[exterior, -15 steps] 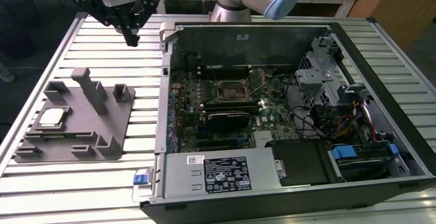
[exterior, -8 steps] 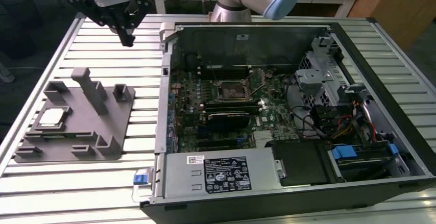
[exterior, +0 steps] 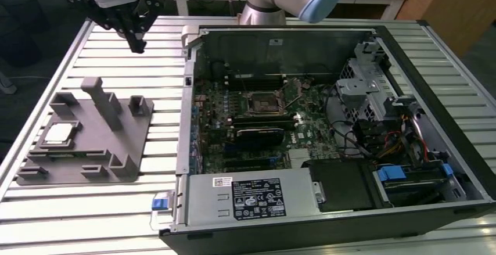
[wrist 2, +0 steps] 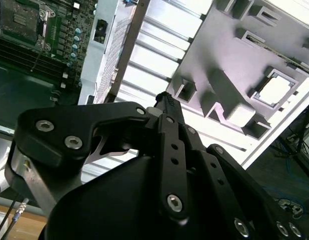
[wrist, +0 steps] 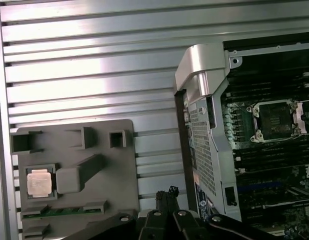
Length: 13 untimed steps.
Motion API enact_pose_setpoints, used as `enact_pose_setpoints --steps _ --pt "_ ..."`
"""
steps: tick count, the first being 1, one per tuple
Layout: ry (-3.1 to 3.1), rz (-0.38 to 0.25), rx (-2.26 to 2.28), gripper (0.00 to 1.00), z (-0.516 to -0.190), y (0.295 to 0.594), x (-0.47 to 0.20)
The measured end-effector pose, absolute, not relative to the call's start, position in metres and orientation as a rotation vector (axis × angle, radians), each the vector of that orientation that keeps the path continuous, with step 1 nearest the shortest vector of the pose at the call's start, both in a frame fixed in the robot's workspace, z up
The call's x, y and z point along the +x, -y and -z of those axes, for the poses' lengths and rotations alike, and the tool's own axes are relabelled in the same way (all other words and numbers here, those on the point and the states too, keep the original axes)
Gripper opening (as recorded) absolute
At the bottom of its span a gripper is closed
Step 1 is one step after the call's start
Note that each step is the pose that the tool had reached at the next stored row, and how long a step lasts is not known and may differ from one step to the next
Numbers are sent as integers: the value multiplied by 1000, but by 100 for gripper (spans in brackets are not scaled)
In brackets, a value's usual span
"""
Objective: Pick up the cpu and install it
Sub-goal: 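Reach for the cpu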
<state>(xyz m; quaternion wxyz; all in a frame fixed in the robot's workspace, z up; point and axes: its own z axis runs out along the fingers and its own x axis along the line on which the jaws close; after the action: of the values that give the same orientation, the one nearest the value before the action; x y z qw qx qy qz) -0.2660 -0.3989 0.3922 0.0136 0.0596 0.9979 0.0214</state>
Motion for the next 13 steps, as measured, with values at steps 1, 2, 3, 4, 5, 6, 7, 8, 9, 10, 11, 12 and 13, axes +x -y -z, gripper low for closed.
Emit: enact_pose_setpoints --steps 1,2,3,4,5,6,7,8,9,10,11,12,13 --pt "-3108 -67 186 11 -392 399 -267" --pt "-3108 -67 187 11 -392 399 -269" --pt "-3108 -67 188 11 -392 399 -270" --pt "-3108 -67 188 11 -392 399 -272" --pt "-3108 -67 189 11 -392 399 -274" --pt "-3108 -67 190 11 -392 399 -275" --pt "-3108 -67 191 11 -392 399 -277" --pt "-3108 -67 191 11 -392 399 -278" --pt "-3108 -67 192 11 -392 399 -280" --pt "-3108 -67 193 11 -392 399 -282" --pt "-3108 -67 195 11 -392 399 -285" --pt "-3108 -67 195 11 -392 399 -287" --pt "-3107 -67 196 11 -392 399 -288"
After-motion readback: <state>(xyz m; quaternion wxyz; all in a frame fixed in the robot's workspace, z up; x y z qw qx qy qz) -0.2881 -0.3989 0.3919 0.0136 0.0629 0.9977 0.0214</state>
